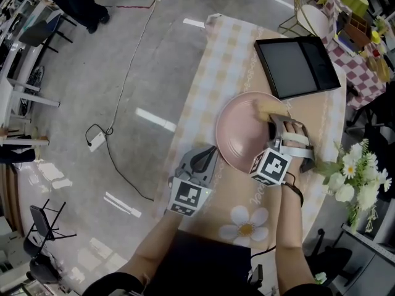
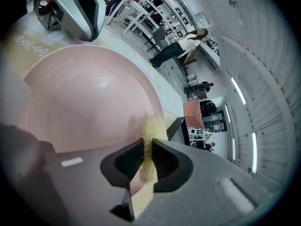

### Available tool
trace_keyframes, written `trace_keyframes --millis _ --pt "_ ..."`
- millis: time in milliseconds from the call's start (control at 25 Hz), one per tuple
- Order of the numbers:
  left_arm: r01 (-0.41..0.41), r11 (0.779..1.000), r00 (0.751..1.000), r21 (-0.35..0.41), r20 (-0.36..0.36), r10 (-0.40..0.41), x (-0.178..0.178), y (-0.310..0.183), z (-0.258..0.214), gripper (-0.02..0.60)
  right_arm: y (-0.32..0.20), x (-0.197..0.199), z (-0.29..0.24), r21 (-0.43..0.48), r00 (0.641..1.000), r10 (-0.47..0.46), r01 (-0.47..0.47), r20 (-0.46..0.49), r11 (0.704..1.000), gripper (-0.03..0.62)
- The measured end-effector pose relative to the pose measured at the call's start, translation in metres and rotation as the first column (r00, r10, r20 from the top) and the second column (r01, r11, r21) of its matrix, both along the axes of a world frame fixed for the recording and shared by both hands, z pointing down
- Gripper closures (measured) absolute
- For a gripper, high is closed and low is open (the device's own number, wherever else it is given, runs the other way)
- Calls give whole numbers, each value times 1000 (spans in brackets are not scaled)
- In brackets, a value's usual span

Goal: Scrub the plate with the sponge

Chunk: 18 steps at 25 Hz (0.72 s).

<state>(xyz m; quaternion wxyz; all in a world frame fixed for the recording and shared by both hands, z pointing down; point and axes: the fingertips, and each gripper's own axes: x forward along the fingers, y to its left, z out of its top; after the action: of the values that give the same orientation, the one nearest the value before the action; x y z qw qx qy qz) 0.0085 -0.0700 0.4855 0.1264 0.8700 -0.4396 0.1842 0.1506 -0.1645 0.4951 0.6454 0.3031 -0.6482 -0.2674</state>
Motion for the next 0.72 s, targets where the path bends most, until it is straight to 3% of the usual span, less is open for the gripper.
trace_keyframes --millis 720 --pt "-15 1000 1000 -5 7 15 1 0 1 569 4 20 21 -62 998 51 -53 -32 997 546"
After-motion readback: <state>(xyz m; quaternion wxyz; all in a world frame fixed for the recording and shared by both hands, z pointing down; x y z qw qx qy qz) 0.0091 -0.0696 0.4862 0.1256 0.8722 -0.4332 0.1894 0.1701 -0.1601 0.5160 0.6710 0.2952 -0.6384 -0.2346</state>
